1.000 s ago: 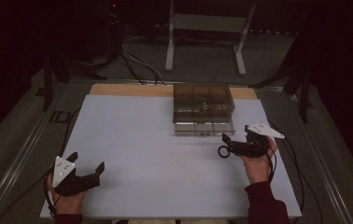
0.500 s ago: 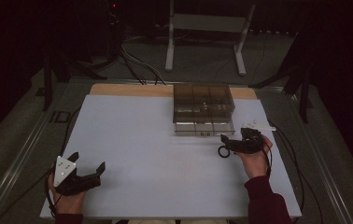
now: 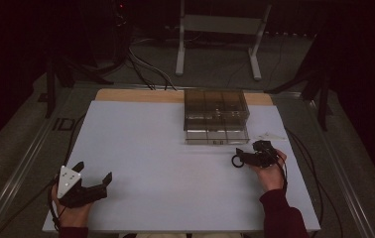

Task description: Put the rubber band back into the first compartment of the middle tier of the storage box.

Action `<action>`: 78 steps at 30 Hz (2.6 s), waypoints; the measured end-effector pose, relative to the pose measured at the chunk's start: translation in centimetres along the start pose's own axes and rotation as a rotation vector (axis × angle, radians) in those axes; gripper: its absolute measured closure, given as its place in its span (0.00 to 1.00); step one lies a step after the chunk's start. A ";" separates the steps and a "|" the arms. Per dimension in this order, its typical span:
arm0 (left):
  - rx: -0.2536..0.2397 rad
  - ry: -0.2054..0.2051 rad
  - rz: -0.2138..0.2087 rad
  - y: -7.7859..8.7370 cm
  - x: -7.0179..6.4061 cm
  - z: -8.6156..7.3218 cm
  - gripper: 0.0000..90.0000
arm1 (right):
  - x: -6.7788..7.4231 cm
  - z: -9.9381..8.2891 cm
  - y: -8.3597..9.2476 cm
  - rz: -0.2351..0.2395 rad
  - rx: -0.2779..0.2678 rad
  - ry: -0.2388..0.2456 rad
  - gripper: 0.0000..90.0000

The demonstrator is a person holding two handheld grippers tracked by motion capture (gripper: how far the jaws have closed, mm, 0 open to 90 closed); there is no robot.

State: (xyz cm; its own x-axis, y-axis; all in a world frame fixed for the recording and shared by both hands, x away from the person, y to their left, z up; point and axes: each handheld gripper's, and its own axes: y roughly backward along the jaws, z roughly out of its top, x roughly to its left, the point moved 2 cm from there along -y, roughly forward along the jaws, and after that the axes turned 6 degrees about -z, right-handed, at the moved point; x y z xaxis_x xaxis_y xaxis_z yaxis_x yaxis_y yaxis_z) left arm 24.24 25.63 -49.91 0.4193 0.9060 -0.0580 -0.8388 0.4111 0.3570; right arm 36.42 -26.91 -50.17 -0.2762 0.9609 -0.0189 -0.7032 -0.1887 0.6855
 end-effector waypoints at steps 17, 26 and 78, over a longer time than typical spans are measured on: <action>-0.007 0.002 -0.010 0.0 0.0 0.0 0.00 | 0.8 -1.7 -1.5 0.012 0.125 0.078 0.78; -0.005 0.003 -0.014 0.0 0.0 0.0 0.00 | 1.2 -2.0 -1.7 -0.017 0.149 0.097 0.97; 0.014 0.004 -0.015 -0.3 0.0 -0.2 0.00 | 1.1 0.3 1.7 0.043 0.015 -0.028 0.98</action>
State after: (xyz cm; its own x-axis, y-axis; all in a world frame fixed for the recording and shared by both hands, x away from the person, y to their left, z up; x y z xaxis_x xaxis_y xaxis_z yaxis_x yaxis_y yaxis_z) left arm 24.48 25.56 -50.22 0.4302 0.9003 -0.0668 -0.8274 0.4228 0.3695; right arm 35.13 -26.16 -48.81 -0.2874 0.9573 0.0317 -0.6811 -0.2276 0.6959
